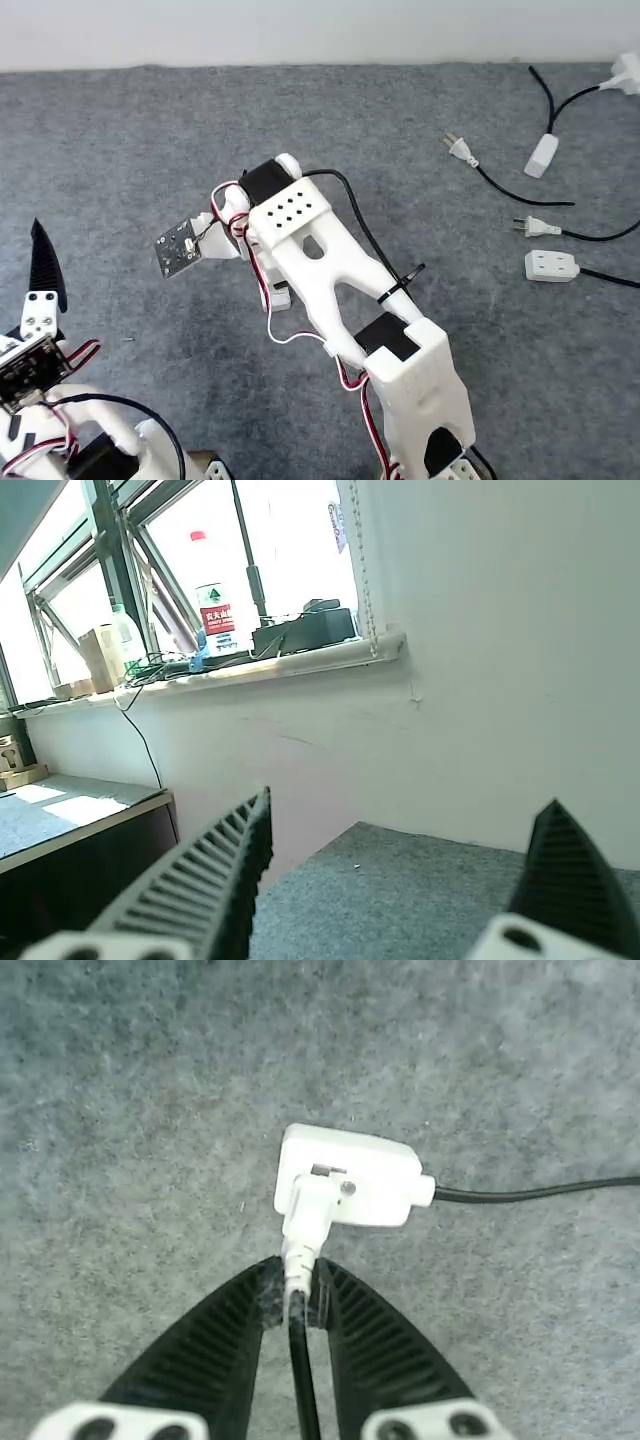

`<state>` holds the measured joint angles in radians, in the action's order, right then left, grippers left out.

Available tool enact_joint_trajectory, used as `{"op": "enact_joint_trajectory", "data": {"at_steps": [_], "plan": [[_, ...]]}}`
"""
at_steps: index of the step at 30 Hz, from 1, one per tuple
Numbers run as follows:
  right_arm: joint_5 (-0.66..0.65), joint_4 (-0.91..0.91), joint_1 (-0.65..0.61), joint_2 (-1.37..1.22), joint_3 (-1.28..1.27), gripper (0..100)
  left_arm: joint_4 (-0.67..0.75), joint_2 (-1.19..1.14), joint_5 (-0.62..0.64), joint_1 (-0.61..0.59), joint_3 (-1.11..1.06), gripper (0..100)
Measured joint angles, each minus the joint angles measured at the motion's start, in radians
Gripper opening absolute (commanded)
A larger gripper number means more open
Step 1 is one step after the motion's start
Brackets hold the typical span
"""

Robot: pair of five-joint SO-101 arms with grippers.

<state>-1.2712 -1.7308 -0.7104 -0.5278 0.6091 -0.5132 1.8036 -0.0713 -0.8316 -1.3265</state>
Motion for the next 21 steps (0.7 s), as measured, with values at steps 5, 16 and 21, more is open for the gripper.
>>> {"op": "enact_joint_trajectory", "data": {"at_steps": [5,16,21], "plan": [[0.000,-0.023,0.000,-0.006,0.058,0.8,0.000,0.000,0.000,0.000,0.000,40],[0.000,-0.023,0.002,-0.060,0.064,0.8,0.000,0.000,0.000,0.000,0.000,40],[0.000,-0.025,0.002,-0.078,0.068,0.8,0.000,0.000,0.000,0.000,0.000,40]]}}
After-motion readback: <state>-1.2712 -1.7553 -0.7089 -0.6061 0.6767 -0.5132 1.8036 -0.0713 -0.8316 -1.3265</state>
